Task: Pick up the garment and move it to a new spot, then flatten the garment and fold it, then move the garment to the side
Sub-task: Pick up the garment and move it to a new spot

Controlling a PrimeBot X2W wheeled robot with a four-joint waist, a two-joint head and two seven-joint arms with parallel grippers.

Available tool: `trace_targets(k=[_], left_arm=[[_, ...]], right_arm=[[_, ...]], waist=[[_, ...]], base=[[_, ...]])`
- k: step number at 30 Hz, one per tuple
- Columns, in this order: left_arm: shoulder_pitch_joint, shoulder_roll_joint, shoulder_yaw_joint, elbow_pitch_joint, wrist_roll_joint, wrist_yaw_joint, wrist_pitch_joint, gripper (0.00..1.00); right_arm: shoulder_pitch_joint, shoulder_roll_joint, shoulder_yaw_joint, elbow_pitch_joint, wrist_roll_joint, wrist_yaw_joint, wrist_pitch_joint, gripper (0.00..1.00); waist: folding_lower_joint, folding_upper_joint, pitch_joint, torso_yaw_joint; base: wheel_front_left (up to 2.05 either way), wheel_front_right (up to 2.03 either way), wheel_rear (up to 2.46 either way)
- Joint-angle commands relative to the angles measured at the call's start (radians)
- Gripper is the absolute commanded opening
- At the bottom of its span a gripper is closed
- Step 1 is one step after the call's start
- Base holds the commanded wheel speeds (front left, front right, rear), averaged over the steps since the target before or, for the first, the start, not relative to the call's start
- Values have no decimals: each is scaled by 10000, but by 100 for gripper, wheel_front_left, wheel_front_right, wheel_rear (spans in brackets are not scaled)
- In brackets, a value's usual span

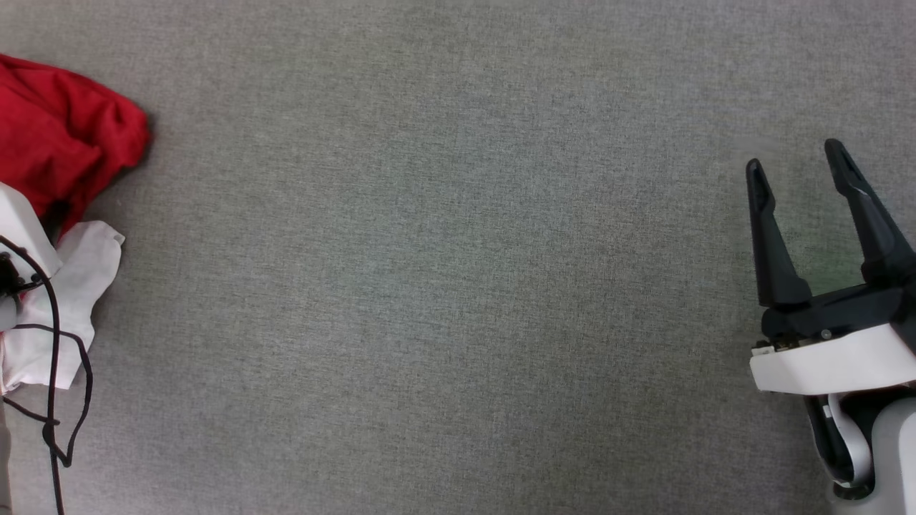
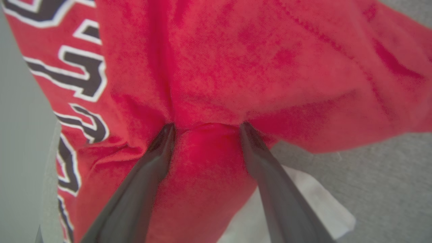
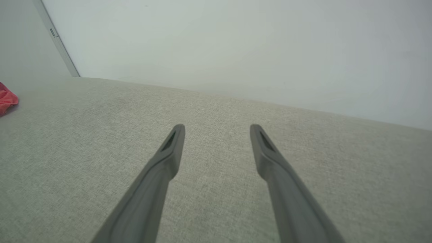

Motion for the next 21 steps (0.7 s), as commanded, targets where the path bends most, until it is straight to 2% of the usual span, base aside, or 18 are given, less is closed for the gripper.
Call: trace_targets(k=[1,5,6,8,13,16,21], left_arm=[[202,-262,-1,464,-228,101,632,100],[437,-621,59,875,-553,253,1381,100],[428,-750,153,909,-730,296,1450,49],[486,-839,198,823,-818,308,1351,0],[454,-597,257,408,-618,404,252,0],[267,-419,320,86,-378,574,-822,0],[82,-450,316,-288,-113,700,-2538,0]], right_arm=[[-153,-111,-85,-31,-146,-3,-43,100],[-149,-206,-195,-125,-398,-1,-20,100],[-166,-214,-220,-156,-427,-3,-24,100],[-189,-207,-255,-211,-472,-3,-43,100],[-153,-90,-294,-144,-532,-3,-56,100],[-56,-18,-302,-18,-524,-3,-106,100],[173,173,-279,207,-493,-3,-218,100]], waist=[[-2,0,157,-67],[-2,0,207,-28],[-2,0,223,-18],[-2,0,202,-20],[-2,0,-41,64],[-2,0,-366,141],[-2,0,-1123,250]], base=[[0,0,0],[0,0,0],[0,0,0],[0,0,0],[0,0,0],[0,0,0],[0,0,0]])
